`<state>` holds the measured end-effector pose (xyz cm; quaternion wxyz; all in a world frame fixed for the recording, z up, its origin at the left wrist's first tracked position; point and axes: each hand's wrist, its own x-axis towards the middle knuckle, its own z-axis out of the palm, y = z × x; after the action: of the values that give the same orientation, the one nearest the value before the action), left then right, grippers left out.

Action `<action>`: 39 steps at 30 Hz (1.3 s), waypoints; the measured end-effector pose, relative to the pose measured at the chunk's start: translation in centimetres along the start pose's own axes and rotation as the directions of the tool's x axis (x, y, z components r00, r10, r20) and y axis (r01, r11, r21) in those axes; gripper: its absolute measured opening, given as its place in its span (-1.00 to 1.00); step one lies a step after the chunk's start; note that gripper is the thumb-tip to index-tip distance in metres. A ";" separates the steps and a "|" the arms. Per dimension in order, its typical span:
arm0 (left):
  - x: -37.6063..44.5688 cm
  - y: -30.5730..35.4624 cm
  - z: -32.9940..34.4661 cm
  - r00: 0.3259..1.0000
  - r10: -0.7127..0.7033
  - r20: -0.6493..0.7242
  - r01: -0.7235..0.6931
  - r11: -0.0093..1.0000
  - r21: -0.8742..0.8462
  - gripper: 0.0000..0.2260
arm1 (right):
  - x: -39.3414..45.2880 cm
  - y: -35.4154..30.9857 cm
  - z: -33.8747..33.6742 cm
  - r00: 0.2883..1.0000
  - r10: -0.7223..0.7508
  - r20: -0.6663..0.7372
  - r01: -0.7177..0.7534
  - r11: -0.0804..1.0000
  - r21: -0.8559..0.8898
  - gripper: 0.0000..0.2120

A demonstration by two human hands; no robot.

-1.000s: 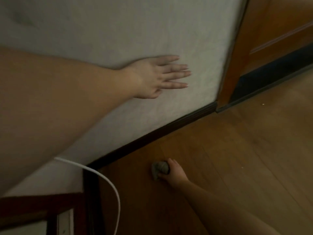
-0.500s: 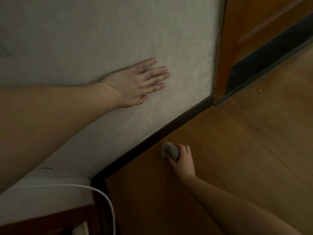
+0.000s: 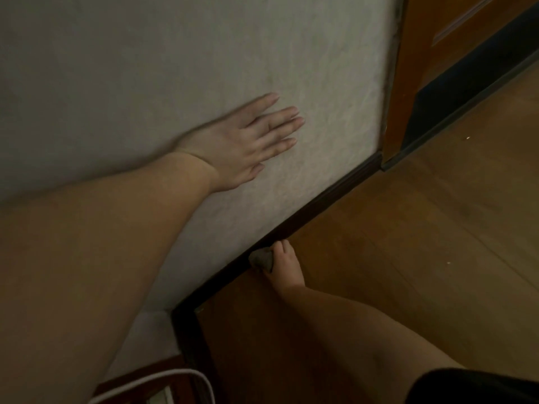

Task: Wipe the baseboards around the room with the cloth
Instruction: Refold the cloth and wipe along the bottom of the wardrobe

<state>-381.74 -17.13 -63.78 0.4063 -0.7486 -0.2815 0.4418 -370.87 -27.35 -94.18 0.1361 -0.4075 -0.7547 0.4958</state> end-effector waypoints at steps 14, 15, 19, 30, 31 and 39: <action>-0.2 0.6 1.0 0.995 -0.059 -0.080 0.058 0.998 -0.023 -0.43 | 5.8 6.9 -11.8 0.988 -0.122 0.097 0.137 0.976 -0.167 -0.63; -0.2 0.6 1.0 0.996 -0.060 -0.073 0.059 0.998 -0.023 -0.43 | 6.2 7.5 -12.9 0.991 -0.114 0.075 0.126 0.976 -0.175 -0.63; -0.3 0.7 1.4 0.996 -0.060 -0.068 0.060 0.998 -0.008 -0.42 | 7.3 10.1 -17.6 0.997 -0.051 -0.063 0.040 0.986 -0.164 -0.65; -0.1 1.0 1.8 0.984 -0.107 -0.141 0.095 0.992 -0.084 -0.45 | 7.4 12.9 -23.2 0.923 0.140 -0.359 -0.117 0.989 0.087 -0.52; -0.2 1.0 1.6 0.985 -0.106 -0.138 0.096 0.992 -0.080 -0.45 | 7.2 12.3 -22.1 0.935 0.106 -0.338 -0.080 0.993 0.089 -0.52; -0.2 0.1 0.4 0.994 -0.077 -0.082 0.071 0.995 -0.073 -0.44 | 2.4 6.2 -11.3 0.966 0.051 -0.252 0.023 0.959 0.283 -0.54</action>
<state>-382.20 -17.19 -63.94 0.4075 -0.7694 -0.3068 0.3844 -362.52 -17.23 -94.67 0.2861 -0.4496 -0.6489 0.5430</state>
